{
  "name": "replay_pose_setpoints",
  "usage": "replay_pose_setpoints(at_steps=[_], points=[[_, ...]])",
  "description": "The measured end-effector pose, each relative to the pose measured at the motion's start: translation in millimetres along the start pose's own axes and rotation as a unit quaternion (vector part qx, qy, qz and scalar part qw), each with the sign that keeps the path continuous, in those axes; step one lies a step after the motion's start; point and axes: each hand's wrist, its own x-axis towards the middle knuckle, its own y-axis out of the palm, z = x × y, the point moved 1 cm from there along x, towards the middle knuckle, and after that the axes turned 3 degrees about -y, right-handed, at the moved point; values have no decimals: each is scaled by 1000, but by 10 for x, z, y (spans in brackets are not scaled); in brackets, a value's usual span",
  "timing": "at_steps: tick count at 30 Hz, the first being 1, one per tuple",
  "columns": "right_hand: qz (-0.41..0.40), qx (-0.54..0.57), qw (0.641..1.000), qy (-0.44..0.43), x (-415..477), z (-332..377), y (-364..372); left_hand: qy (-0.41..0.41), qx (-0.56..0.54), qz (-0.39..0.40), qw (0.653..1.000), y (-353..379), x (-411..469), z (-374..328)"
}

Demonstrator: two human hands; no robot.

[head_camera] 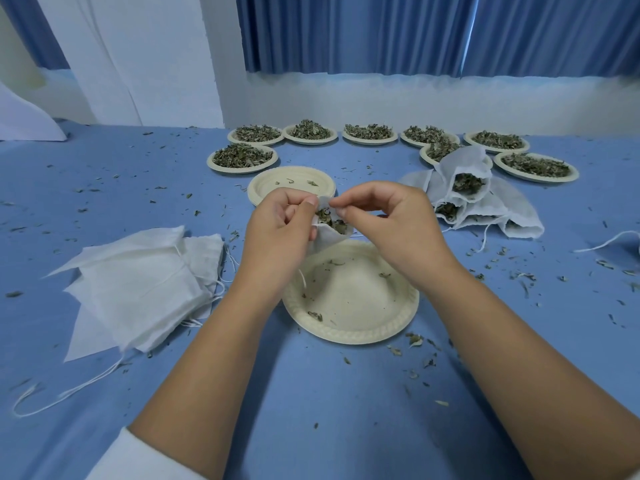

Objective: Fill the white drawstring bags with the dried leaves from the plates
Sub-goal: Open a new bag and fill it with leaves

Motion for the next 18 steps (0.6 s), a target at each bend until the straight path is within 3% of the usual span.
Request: replay_pose_setpoints(at_steps=[4, 9, 13, 18], points=[[-12, 17, 998, 52, 24, -34, -41, -7, -15, -4, 1000, -19, -3, -14], [97, 161, 956, 226, 28, -112, -36, -12, -60, 36, 997, -34, -29, -57], [144, 240, 929, 241, 22, -124, -13, -9, -64, 91, 994, -20, -50, -85], [118, 215, 944, 219, 13, -136, -5, -6, -57, 112, 992, 3, -82, -86]])
